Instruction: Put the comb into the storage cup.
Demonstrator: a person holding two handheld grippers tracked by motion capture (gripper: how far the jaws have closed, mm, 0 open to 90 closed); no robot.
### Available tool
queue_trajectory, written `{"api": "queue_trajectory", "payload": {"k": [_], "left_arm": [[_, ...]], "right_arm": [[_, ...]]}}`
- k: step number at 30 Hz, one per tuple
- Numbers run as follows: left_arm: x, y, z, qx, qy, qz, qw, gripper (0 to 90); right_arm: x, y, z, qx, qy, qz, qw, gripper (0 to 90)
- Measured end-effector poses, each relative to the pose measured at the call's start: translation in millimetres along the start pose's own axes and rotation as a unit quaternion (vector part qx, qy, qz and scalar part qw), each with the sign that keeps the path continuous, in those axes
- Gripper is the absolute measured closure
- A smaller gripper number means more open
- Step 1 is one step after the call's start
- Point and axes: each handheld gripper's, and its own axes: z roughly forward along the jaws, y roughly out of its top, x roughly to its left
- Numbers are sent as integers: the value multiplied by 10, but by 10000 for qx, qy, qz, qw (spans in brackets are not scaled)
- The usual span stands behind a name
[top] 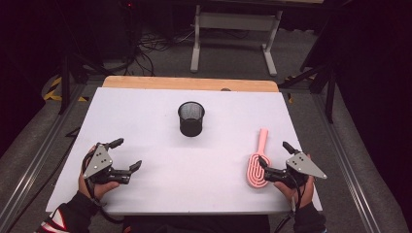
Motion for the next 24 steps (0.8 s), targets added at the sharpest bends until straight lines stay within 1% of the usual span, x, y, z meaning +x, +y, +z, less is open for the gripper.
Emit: {"api": "queue_trajectory", "payload": {"k": [2, 3, 4, 7, 8, 11, 12, 14, 15, 16, 17, 20, 21, 23, 24], "left_arm": [[2, 3, 13, 18, -24, 27, 10000, 63], [3, 4, 16, 47, -25, 71, 10000, 63], [3, 4, 16, 47, -25, 71, 10000, 63], [-19, -11, 5, 137, -69, 107, 9998, 64], [-18, -14, 0, 126, -61, 119, 9998, 64], [-13, -18, -11, 128, -60, 109, 9998, 65], [-5, -23, -16, 111, -61, 79, 9999, 65], [18, -40, -20, 165, -4, 76, 9998, 66], [18, -40, -20, 165, -4, 76, 9998, 66], [20, -46, -25, 162, -2, 31, 9999, 66], [20, -46, -25, 162, -2, 31, 9999, 66], [-1, -43, -36, 142, 0, 62, 9999, 66], [-8, -36, -45, 137, 3, 84, 9999, 66], [-8, -37, -42, 154, 1, 78, 9999, 66], [-8, -37, -42, 154, 1, 78, 9999, 66]], "right_arm": [[-16, -19, 2, 34, 11, 65, 10000, 59], [-22, -20, -5, 45, 7, 67, 10000, 60], [-31, -21, -14, 22, -16, 65, 10000, 62], [-72, -8, -43, -75, -106, 173, 9998, 66], [-83, -5, -41, -73, -130, 208, 9997, 67], [-103, 1, -31, -40, -156, 207, 9997, 71], [-122, 5, -15, -16, -175, 214, 9996, 84], [-140, 16, -9, -15, -222, 241, 9995, 115], [-140, 16, -9, -15, -222, 241, 9995, 115], [-165, 41, 3, -29, -304, 307, 9991, 137], [-175, 52, 5, -45, -308, 328, 9990, 152], [-188, 79, 18, -37, -342, 298, 9990, 164], [-204, 113, 44, -35, -269, 250, 9993, 167], [-212, 146, 71, -37, -269, 217, 9994, 170], [-217, 166, 88, -46, -232, 205, 9995, 174]]}}
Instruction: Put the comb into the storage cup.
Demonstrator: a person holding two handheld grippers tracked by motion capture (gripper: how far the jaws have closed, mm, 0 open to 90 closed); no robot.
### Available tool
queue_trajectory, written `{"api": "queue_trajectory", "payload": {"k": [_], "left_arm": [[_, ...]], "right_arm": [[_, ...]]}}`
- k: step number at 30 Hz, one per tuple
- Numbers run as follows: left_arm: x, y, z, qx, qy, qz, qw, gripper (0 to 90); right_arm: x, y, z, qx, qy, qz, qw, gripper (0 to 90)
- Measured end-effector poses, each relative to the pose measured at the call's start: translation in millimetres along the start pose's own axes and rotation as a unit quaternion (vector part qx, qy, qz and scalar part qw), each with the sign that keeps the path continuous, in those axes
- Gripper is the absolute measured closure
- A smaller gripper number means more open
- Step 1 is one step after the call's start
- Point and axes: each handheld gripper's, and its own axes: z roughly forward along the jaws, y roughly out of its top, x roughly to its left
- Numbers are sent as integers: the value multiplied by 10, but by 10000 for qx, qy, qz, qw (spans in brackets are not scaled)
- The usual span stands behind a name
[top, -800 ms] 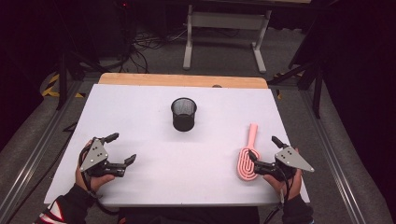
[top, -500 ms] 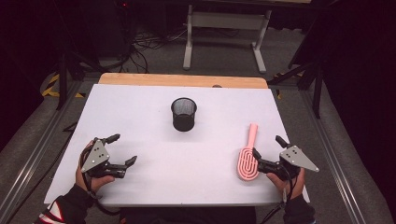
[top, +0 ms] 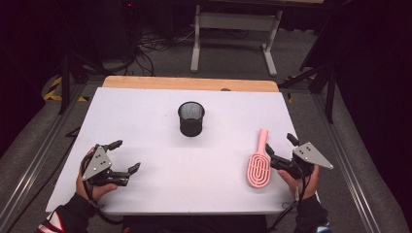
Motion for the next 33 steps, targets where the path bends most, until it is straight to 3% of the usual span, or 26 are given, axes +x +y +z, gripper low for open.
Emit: {"api": "queue_trajectory", "payload": {"k": [6, 10, 11, 12, 13, 17, 19, 25, 33], "left_arm": [[-13, -12, 0, 80, 37, 79, 9999, 72], [-12, -17, -3, 61, 30, 40, 10000, 72], [-10, -19, -3, 54, 10, 22, 10000, 72], [-6, -21, -4, 53, -9, 18, 10000, 72], [-6, -21, -4, 53, -9, 18, 10000, 72], [1, -28, -5, 30, -45, -27, 10000, 71], [-5, -32, -5, 19, -92, -64, 9999, 71], [-15, -31, -16, 38, -118, -29, 9999, 71], [-33, -35, -22, 79, -175, -6, 9998, 81]], "right_arm": [[-15, 109, 128, 128, 173, -212, 9995, 235], [-47, 198, 319, 456, 464, -404, 9971, 326], [-52, 213, 372, 557, 523, -460, 9960, 396], [-54, 231, 488, 834, 522, -540, 9937, 513], [-54, 231, 488, 834, 522, -540, 9937, 513], [-92, 213, 684, 1216, 666, -570, 9887, 822], [-111, 186, 750, 1316, 789, -622, 9862, 900], [-116, 121, 906, 1644, 992, -809, 9781, 900], [-160, -31, 1010, 2101, 966, -720, 9702, 900]]}}
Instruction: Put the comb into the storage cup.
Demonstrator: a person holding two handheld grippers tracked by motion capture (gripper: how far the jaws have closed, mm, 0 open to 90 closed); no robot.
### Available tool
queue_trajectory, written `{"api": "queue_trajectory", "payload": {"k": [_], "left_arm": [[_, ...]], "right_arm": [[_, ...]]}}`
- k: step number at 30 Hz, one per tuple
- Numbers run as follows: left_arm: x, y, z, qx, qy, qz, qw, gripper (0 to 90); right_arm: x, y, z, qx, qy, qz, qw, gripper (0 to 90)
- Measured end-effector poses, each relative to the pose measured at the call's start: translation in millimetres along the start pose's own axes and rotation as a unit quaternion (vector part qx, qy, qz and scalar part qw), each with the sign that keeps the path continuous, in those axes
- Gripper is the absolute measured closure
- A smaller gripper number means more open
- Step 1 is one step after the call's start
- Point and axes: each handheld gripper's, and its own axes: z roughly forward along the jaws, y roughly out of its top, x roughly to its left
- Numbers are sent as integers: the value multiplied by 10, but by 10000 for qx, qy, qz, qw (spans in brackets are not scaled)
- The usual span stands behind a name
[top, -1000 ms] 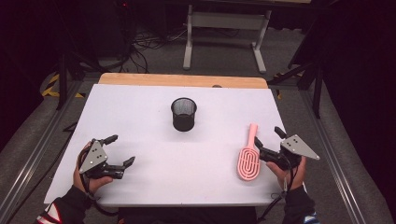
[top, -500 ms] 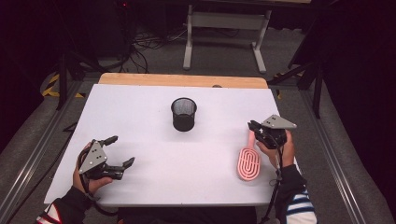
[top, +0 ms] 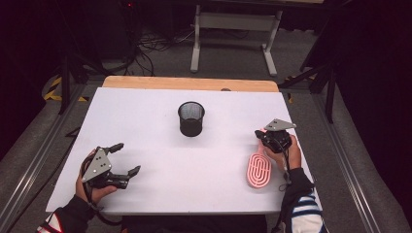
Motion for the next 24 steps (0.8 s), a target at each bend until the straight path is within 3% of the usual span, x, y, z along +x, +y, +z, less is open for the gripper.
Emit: {"api": "queue_trajectory", "payload": {"k": [3, 11, 19, 24], "left_arm": [[-13, -2, 4, 16, -30, 22, 10000, 81], [-17, 8, 7, 49, -2, 82, 10000, 84], [-7, 6, -4, 81, -7, 116, 9999, 83], [15, 12, -19, 42, 20, 102, 9999, 83]], "right_arm": [[-35, -53, 29, 116, -17, 88, 9999, 900], [-13, -133, 80, 349, 47, -11, 9994, 900], [-2, -213, -78, 524, -102, -36, 9986, 900], [2, -254, -143, 623, -38, 28, 9980, 900]]}}
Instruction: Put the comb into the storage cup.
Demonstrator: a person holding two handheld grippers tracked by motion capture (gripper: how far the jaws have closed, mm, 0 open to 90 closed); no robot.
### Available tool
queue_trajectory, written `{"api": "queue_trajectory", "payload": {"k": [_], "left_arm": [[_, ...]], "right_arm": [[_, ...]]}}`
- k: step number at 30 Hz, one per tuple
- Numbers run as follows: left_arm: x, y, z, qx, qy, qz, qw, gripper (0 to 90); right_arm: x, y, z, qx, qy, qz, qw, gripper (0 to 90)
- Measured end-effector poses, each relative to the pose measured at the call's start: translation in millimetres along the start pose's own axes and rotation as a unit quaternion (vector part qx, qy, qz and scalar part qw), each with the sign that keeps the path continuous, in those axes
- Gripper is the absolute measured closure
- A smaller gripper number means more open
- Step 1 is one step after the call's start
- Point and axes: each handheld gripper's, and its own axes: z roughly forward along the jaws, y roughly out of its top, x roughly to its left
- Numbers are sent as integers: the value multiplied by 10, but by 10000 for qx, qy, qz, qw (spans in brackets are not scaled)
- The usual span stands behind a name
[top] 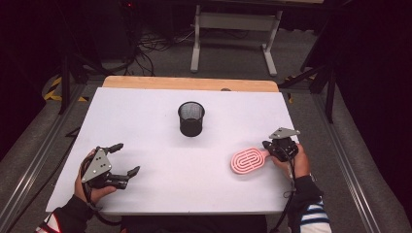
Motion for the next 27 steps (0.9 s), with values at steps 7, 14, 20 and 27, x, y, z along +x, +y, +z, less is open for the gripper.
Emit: {"api": "queue_trajectory", "payload": {"k": [7, 14, 20, 27], "left_arm": [[4, 0, -12, 25, -16, 26, 10000, 83], [4, -3, -21, 23, -28, 5, 10000, 83], [0, -2, -18, 72, -29, 40, 10000, 83], [-1, -5, -12, 86, -72, 25, 9999, 83]], "right_arm": [[12, -26, 7, 253, 202, 132, 9994, 894], [38, -39, -15, 321, 243, 132, 9991, 891], [70, -59, -75, 479, 211, 285, 9982, 870], [68, -78, -127, 636, 266, 294, 9972, 861]]}}
